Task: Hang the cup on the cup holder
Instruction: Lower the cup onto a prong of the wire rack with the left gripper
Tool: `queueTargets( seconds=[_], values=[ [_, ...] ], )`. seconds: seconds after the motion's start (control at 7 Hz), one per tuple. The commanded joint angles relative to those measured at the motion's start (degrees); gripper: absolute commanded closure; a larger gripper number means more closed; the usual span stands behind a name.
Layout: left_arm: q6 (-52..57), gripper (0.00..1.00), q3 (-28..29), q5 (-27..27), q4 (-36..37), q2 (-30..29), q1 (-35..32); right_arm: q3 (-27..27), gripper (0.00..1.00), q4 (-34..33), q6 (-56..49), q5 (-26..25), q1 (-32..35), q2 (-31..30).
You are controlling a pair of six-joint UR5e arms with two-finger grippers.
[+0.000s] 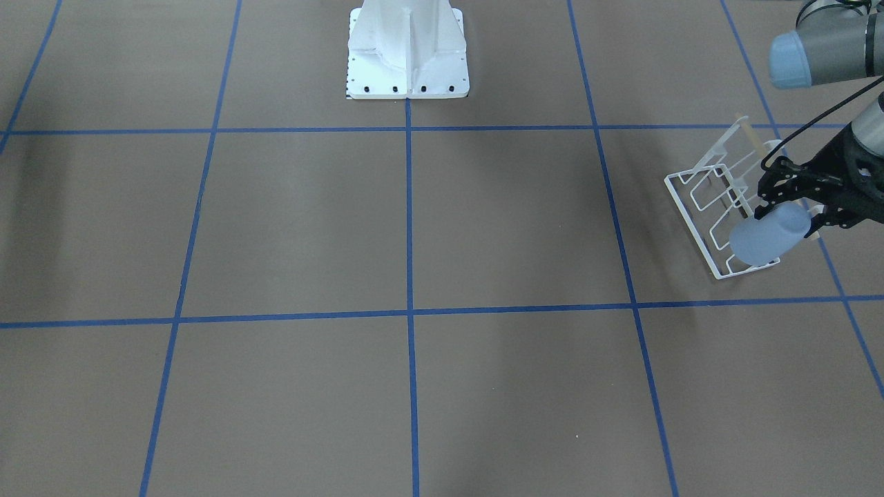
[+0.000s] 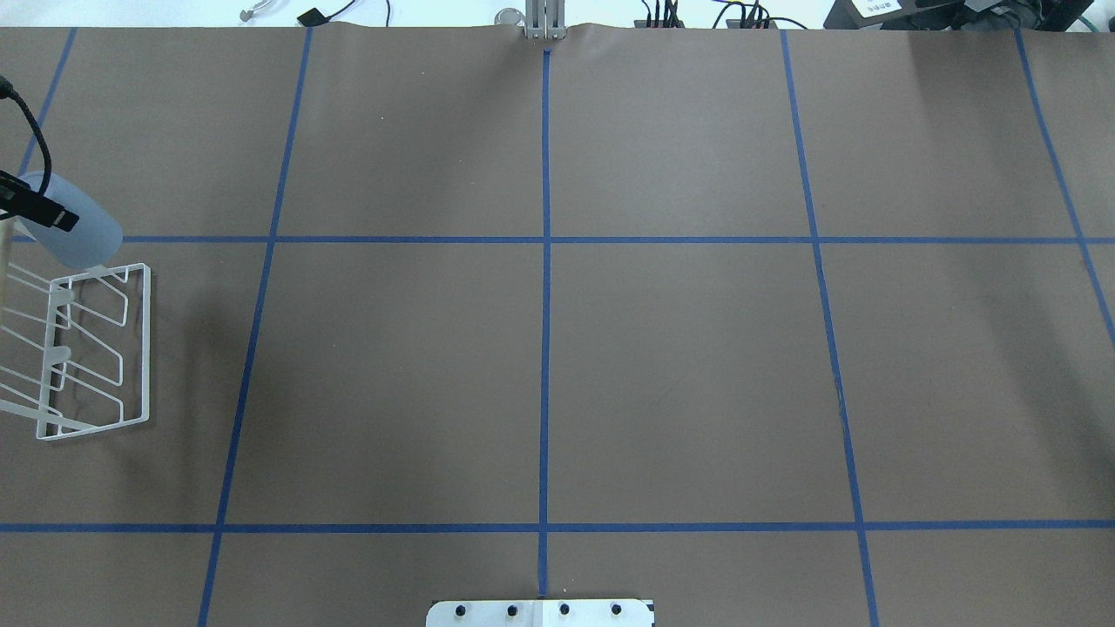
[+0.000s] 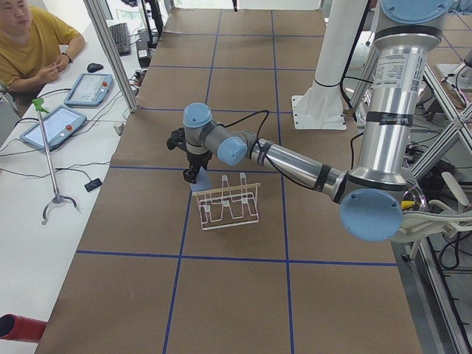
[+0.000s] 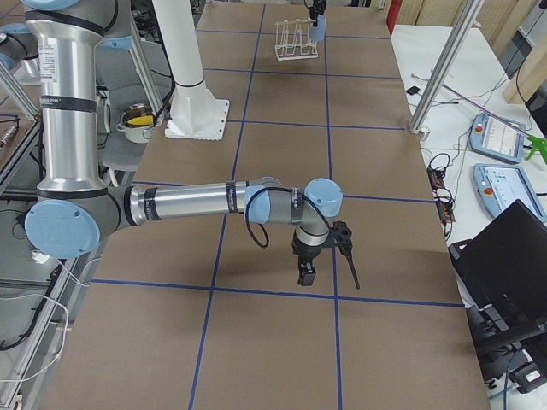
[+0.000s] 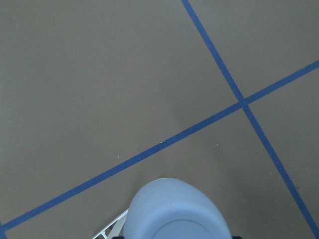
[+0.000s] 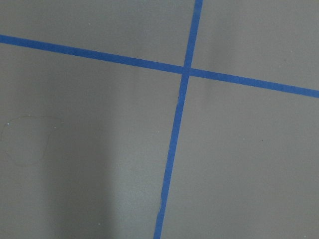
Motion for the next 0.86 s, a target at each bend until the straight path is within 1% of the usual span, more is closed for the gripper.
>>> queueTargets(
  seconds=[0.0,0.14,0.29,0.43,0.71],
  values=[
    [-2.4,0.57,4.5,0.0,-7.9,-0.2,1.1,-0.1,0.00,0.0,0.0,0.0,0.0,0.0],
    [-5.7,0.37,5.4,0.1,-11.5,-0.1,1.9,0.0,0.00,0.0,0.0,0.0,0.0,0.0],
    [-5.9,0.06,5.6,0.4,-12.7,0.1,2.5,-0.1,0.00,0.0,0.0,0.0,0.0,0.1],
    [-5.6,0.03,5.6,0.5,-12.7,0.1,2.6,-0.1,0.00,0.0,0.0,0.0,-0.1,0.1],
    [-5.6,0.02,5.1,0.6,-13.3,0.1,2.5,0.0,0.00,0.0,0.0,0.0,-0.1,0.1]
  ],
)
